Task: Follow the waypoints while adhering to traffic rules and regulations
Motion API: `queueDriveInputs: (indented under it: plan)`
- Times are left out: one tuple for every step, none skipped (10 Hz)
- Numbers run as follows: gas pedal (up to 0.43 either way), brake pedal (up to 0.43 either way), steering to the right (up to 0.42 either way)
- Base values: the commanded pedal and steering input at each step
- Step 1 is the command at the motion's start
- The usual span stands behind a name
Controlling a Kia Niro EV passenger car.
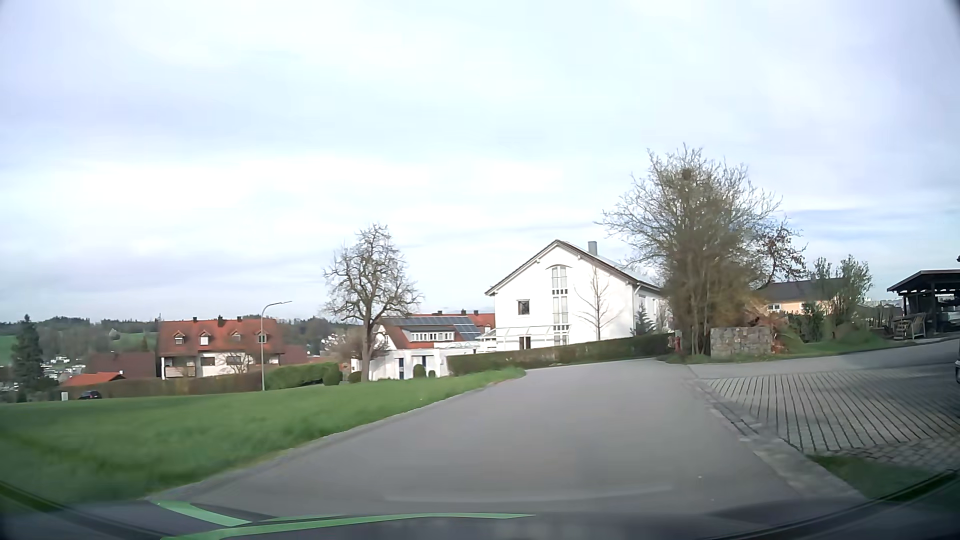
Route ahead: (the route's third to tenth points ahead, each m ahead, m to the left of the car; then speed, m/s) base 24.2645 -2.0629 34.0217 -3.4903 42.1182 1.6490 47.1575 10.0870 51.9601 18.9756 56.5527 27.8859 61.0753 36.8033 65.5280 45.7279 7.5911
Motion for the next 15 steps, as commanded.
queueDriveInputs:
  plan:
    - [0.118, 0.0, 0.133]
    - [0.118, 0.0, 0.125]
    - [0.118, 0.0, 0.117]
    - [0.13, 0.0, 0.107]
    - [0.13, 0.0, 0.101]
    - [0.13, 0.0, 0.091]
    - [0.13, 0.0, 0.079]
    - [0.13, 0.0, 0.071]
    - [0.138, 0.0, 0.065]
    - [0.138, 0.0, 0.058]
    - [0.138, 0.0, 0.047]
    - [0.138, 0.0, 0.036]
    - [0.13, 0.0, 0.028]
    - [0.098, 0.0, 0.021]
    - [0.028, 0.0, 0.018]
